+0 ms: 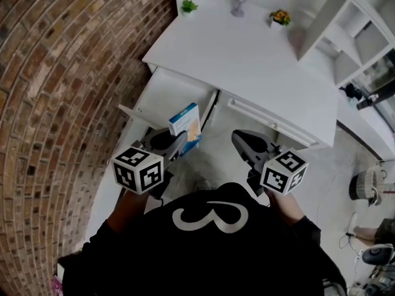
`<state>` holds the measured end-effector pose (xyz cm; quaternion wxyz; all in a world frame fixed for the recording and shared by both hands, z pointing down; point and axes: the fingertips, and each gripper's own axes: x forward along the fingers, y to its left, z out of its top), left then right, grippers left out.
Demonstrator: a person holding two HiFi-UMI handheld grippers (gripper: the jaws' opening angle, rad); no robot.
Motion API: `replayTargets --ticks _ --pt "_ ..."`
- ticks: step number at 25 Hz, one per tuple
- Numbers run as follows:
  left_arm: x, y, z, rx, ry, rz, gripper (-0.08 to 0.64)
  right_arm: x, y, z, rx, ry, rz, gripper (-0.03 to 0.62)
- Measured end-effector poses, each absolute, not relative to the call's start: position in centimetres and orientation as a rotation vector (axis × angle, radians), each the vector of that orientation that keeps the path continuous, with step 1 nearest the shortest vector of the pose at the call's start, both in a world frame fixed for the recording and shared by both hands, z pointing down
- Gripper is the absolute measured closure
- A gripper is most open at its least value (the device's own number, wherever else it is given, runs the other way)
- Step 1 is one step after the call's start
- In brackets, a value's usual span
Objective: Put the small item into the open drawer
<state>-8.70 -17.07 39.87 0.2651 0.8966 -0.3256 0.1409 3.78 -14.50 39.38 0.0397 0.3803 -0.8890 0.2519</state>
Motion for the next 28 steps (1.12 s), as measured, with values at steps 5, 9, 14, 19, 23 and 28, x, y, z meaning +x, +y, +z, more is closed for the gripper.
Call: replayTargets --ticks 5,9,14,19,23,28 --pt "-8.8 -18.8 40.7 2.400 -0.921 0.400 0.477 4.1 -15.9 39.6 1.155 -2.739 0.769 0.582" --pt "-8.7 -20.4 41.3 2.379 -0.962 0.427 0.477 4.5 -17.2 39.9 1.127 -2.752 0.783 0.583" --pt "-8.6 -23.2 42.3 2.341 -1.007 0.458 0.479 4.8 -20.2 40.1 1.071 -2.762 0.803 0.581" --pt "-8.4 -26.1 44.4 2.305 -1.045 0.538 0.477 5.3 -23.8 40.3 1.015 -2.761 0.827 0.582" --pt "-8.2 -28.4 46.8 2.255 -1.078 0.615 0.477 6.2 -26.9 40.7 0.985 -2.748 0.856 0.581" --pt "-8.1 -31.0 50.2 2.203 -1.106 0.719 0.477 7.6 -30.2 40.9 0.990 -2.720 0.877 0.582"
